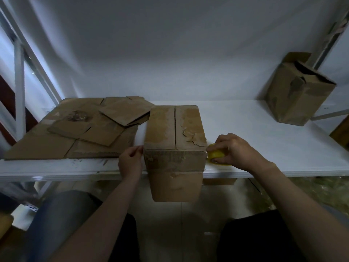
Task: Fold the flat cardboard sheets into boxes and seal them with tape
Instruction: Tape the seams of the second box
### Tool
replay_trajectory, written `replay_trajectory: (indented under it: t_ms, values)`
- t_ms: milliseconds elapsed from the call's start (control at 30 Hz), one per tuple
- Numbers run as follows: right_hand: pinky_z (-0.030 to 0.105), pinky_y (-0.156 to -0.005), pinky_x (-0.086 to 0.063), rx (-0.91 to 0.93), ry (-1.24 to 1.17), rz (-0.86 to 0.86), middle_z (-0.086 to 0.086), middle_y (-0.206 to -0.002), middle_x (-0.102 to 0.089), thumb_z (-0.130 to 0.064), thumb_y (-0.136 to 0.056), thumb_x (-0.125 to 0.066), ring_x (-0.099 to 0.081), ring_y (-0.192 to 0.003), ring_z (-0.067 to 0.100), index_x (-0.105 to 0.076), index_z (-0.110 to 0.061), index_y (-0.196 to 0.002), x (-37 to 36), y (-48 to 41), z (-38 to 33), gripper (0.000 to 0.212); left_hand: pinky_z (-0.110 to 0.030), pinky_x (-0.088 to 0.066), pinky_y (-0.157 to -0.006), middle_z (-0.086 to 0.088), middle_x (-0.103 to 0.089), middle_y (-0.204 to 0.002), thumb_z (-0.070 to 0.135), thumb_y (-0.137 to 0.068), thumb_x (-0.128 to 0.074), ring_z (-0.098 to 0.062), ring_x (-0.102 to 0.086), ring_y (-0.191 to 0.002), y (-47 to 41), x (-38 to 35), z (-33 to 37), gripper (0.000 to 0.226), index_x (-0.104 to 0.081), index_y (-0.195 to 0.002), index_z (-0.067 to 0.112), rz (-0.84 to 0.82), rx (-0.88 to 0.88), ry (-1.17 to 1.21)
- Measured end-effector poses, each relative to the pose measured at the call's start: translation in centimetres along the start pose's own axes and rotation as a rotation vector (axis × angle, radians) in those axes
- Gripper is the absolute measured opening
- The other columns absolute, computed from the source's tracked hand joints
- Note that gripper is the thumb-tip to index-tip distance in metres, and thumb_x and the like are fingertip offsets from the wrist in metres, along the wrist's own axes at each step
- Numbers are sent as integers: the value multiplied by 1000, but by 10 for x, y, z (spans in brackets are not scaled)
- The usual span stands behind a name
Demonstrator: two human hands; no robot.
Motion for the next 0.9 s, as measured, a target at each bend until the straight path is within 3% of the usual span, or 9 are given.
replay_trajectory:
  t_ms: [200,300,367,500,633,667,733,800,900]
  values:
    - [29,-71,-45,10,-21,45,-9,-94,-64,-30,-74,-90,-51,-83,14,-78,-33,-109,-5,-1,0,37,-31,-40,-78,-7,-68,-112,27,-106,-49,-19,-55,-93,3,-10,-2,27,-69,-118,14,10,-45,-82]
    - [29,-71,-47,11,-21,55,-7,-94,-65,-30,-74,-91,-55,-82,17,-79,-31,-108,-7,-2,0,37,-35,-44,-81,-6,-65,-118,26,-108,-44,-28,-59,-109,0,-14,-3,29,-66,-124,17,-55,-82,-121]
    - [30,-70,-48,22,-15,59,-6,-93,-65,-29,-73,-91,-56,-80,18,-79,-30,-108,-7,-2,-1,37,-40,-47,-91,-8,-57,-139,28,-107,-43,-31,-54,-125,-5,-16,-7,36,-55,-140,21,-96,-83,-145]
    - [32,-72,-51,34,-26,56,-7,-94,-65,-30,-75,-90,-56,-81,17,-79,-31,-109,-6,-2,-4,36,-36,-47,-89,-14,-47,-142,28,-105,-50,-35,-51,-126,-7,-5,0,44,-43,-145,11,-21,-77,-216]
    - [33,-73,-52,45,-46,61,-6,-95,-65,-30,-75,-90,-57,-83,17,-78,-31,-110,-11,-8,-15,37,-38,-39,-96,-12,-58,-121,11,-102,-46,-29,-52,-115,35,2,61,27,-56,-127,8,192,-571,-365]
    - [32,-74,-52,48,-48,61,-5,-95,-65,-31,-76,-89,-58,-83,17,-78,-31,-111,-13,-9,-18,37,-38,-41,-98,-11,-60,-119,8,-102,-47,-27,-52,-114,50,-7,74,26,-58,-125,8,144,-713,-374]
    - [32,-74,-52,49,-47,65,-5,-95,-65,-31,-76,-89,-58,-84,17,-78,-31,-112,-15,-10,-22,37,-46,-41,-110,-11,-61,-129,9,-101,-50,-25,-50,-126,82,-41,89,31,-59,-131,8,-115,-944,-432]
    - [32,-72,-51,59,-51,73,-3,-93,-65,-29,-76,-89,-57,-81,17,-78,-29,-110,-14,-10,-24,36,-45,-18,-123,-9,-48,-151,20,-104,-46,-23,-36,-145,114,-75,89,43,-49,-145,10,-439,-1041,-576]
    - [31,-70,-49,74,-46,80,-2,-92,-65,-27,-75,-88,-56,-78,18,-78,-27,-110,-12,-8,-25,36,-34,9,-121,-2,-17,-168,33,-110,-26,-15,-7,-155,131,-105,82,55,-19,-160,13,-608,-1047,-794]
Point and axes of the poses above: each hand's wrist, its own y-axis away from the middle knuckle, its own x-axis out of the back of the hand, z = x × y, the point moved 7 cm from there along -y, towards the middle knuckle
